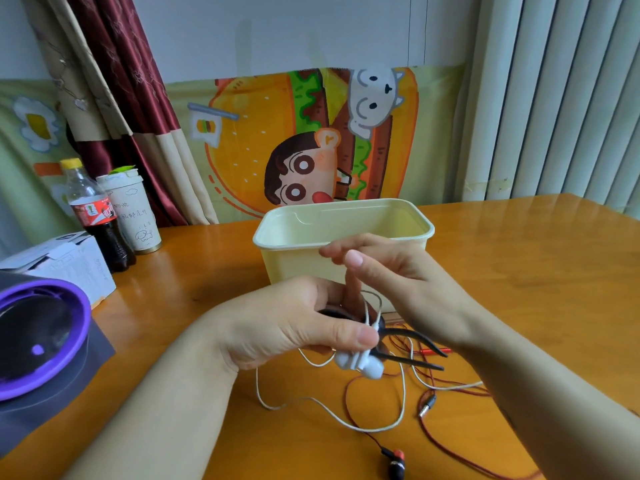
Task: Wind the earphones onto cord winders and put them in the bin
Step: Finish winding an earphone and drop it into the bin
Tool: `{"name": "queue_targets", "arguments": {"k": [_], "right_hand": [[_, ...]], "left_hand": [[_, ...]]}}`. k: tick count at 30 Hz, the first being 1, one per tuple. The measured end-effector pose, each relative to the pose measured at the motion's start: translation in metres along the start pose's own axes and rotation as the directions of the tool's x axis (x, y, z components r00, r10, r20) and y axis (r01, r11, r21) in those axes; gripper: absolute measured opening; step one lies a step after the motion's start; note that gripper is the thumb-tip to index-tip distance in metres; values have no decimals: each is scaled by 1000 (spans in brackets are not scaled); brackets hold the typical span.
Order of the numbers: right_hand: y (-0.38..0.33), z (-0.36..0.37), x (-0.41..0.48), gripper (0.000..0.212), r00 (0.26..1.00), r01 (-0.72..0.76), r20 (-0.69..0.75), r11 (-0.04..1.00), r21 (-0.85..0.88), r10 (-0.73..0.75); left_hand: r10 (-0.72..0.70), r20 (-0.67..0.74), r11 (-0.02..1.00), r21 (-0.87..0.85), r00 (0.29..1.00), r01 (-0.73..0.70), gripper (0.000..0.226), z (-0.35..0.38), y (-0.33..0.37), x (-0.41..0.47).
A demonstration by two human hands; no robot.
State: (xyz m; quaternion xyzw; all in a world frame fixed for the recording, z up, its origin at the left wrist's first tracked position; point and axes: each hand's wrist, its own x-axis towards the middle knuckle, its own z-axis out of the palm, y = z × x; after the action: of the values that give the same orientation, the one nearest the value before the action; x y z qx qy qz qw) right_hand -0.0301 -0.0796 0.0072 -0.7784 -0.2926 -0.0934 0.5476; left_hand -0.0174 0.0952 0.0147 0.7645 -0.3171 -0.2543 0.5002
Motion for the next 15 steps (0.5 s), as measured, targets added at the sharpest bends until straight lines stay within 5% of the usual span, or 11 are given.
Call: {"name": "queue_targets", "arguments": {"k": [5, 10, 15], "right_hand": [[1, 7, -1, 56, 999, 41, -30, 999, -35, -42], [-1, 7, 0, 56, 981, 111, -154, 992, -51, -118], [4, 8, 1, 72, 942, 170, -278, 982, -85, -187]], "left_hand": [[12, -18, 998, 55, 1000, -11, 60, -1, 0, 0], [31, -35, 997, 76, 999, -29, 22, 2, 7, -3], [76, -84, 986, 154, 994, -62, 30, 5, 15, -6]]}}
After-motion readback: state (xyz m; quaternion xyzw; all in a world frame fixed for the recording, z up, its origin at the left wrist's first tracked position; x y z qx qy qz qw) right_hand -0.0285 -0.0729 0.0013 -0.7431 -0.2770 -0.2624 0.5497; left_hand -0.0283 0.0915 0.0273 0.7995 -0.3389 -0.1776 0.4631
